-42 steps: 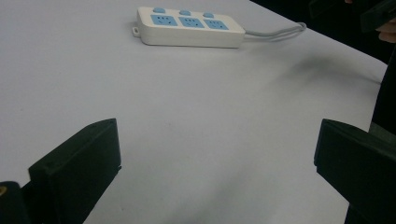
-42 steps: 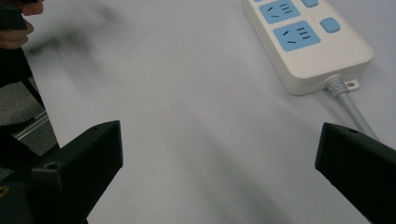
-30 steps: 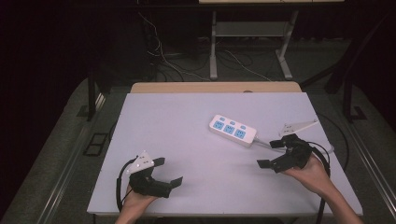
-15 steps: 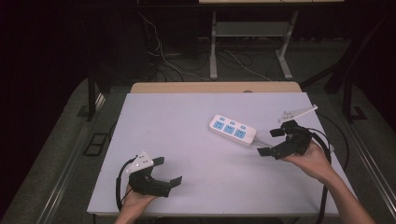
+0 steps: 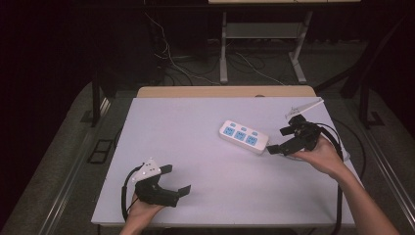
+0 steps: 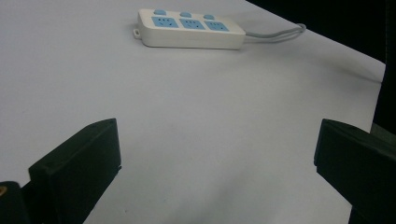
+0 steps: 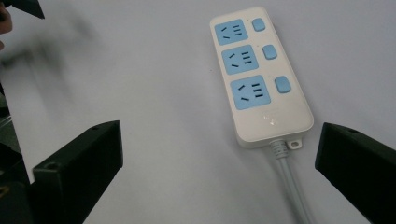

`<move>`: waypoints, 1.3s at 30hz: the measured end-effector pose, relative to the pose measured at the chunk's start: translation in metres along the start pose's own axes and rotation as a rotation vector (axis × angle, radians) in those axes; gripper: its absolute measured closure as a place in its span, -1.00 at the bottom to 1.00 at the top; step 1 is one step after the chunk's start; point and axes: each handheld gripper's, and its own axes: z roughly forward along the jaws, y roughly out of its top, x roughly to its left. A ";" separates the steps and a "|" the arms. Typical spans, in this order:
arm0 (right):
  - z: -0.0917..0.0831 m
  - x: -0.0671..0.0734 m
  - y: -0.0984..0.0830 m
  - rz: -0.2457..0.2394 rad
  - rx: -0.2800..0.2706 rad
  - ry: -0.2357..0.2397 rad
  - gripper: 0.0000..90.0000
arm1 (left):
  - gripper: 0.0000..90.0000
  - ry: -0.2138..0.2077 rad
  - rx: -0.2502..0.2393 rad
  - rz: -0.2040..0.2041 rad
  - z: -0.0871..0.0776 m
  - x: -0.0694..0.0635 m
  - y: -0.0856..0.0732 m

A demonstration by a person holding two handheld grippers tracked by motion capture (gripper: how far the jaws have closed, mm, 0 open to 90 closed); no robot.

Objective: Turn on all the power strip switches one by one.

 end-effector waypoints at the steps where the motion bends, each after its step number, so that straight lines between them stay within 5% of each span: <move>1: 0.001 -0.001 0.002 -0.001 0.003 -0.001 -0.98 | -1.00 0.000 0.000 0.000 0.000 0.000 0.000; 10: 0.012 -0.012 0.013 0.004 0.043 -0.011 -0.98 | -1.00 0.008 0.000 0.004 -0.001 0.001 0.000; 25: 0.024 -0.030 0.025 0.041 0.031 -0.026 -0.98 | -1.00 0.007 0.003 0.009 0.000 0.002 -0.001; 39: 0.042 -0.037 0.048 0.004 0.049 -0.039 -0.27 | -1.00 0.014 -0.008 0.005 -0.003 0.003 -0.001</move>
